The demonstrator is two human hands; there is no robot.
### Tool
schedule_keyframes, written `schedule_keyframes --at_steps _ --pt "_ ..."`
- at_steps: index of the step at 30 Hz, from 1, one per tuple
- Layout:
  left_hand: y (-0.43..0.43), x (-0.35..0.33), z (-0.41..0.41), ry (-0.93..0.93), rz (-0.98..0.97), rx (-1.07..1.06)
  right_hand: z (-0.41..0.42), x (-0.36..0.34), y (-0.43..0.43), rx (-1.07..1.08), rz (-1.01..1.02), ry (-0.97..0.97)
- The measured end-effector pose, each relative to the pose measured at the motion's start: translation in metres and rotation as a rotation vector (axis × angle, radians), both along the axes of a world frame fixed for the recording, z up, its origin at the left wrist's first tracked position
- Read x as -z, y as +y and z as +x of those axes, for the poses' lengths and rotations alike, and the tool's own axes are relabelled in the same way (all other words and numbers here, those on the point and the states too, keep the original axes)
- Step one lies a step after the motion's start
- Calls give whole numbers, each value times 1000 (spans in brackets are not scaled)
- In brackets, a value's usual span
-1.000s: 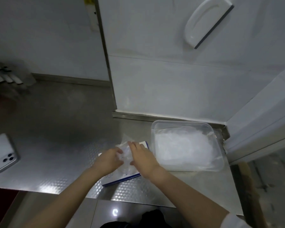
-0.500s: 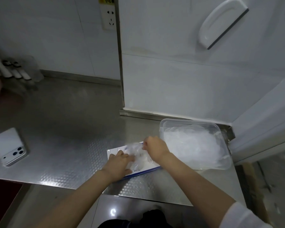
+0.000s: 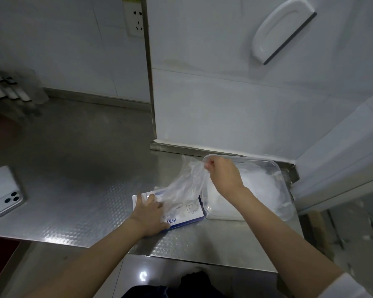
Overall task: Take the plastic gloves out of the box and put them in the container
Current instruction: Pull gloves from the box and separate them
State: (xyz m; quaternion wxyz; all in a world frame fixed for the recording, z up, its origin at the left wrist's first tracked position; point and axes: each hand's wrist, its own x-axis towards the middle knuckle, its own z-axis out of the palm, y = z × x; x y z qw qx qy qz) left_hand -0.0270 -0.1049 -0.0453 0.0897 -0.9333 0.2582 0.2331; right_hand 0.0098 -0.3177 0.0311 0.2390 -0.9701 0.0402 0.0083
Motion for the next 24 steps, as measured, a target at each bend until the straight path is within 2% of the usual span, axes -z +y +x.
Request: schedule_keyframes --at_steps 6,11,13,15,22,24 --pt "7 4 6 -112 -178 -99 -4 -8 -24 45 57 -26" --pt "9 1 8 -268 -268 3 -2 -6 -36 98 121 -60" --pt "2 2 4 -127 -291 -8 -1 -6 -41 112 145 -71" --pt "-3 8 2 4 -219 -43 0 -6 -45 126 171 -84" --pt "0 3 6 8 -208 -81 2 -8 -63 188 207 -125" --pt "1 5 7 62 -174 -103 1 -8 -66 193 205 -130"
